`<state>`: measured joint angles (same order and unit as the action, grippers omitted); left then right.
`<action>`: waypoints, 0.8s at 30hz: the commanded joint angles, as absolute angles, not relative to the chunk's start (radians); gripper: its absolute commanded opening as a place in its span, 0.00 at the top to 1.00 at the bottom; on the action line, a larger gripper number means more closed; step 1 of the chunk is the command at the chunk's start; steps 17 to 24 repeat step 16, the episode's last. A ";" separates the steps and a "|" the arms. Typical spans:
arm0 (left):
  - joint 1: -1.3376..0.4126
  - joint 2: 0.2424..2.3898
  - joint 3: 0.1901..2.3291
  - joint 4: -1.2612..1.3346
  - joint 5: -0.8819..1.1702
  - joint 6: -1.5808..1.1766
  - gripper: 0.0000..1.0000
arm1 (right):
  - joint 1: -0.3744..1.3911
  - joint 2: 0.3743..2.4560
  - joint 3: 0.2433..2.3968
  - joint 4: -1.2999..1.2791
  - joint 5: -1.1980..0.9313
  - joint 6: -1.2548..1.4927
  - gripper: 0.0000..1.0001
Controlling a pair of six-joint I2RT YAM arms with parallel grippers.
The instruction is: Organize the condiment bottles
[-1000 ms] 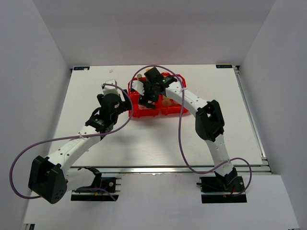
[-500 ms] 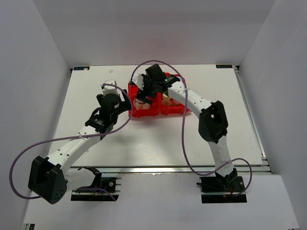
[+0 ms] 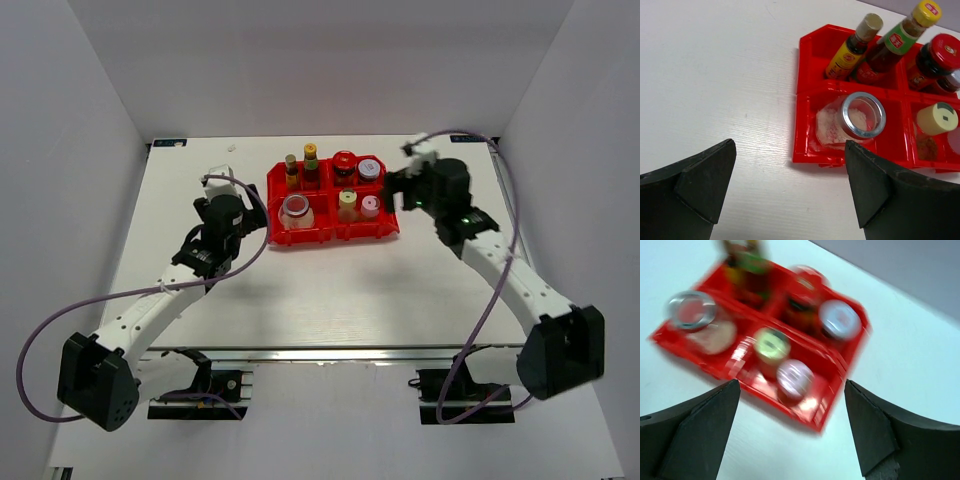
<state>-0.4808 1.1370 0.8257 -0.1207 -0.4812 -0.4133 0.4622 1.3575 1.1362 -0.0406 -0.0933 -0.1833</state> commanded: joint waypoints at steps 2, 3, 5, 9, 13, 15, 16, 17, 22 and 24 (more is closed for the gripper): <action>-0.416 1.100 0.808 -0.126 -0.471 -0.445 0.02 | 0.279 1.192 0.895 0.035 0.096 0.213 0.11; -0.401 1.089 0.799 -0.115 -0.465 -0.449 0.02 | 0.250 1.130 0.859 0.023 0.136 0.244 0.11; -0.342 1.078 0.782 -0.106 -0.420 -0.462 0.02 | 0.193 1.074 0.784 -0.033 0.234 0.331 0.11; -0.273 1.049 0.762 -0.087 -0.383 -0.472 0.02 | 0.184 0.944 0.709 -0.063 0.374 0.390 0.11; -0.259 1.019 0.755 -0.095 -0.384 -0.476 0.02 | 0.184 0.868 0.677 -0.046 0.449 0.422 0.11; -0.259 1.016 0.756 -0.101 -0.393 -0.479 0.02 | 0.184 0.832 0.654 -0.015 0.451 0.434 0.11; -0.258 1.015 0.758 -0.106 -0.396 -0.480 0.02 | 0.184 0.824 0.649 -0.011 0.431 0.434 0.11; -0.258 1.015 0.758 -0.106 -0.396 -0.480 0.02 | 0.184 0.824 0.649 -0.011 0.431 0.434 0.11; -0.258 1.015 0.758 -0.106 -0.396 -0.480 0.02 | 0.184 0.824 0.649 -0.011 0.431 0.434 0.11; -0.258 1.015 0.758 -0.106 -0.396 -0.480 0.02 | 0.184 0.824 0.649 -0.011 0.431 0.434 0.11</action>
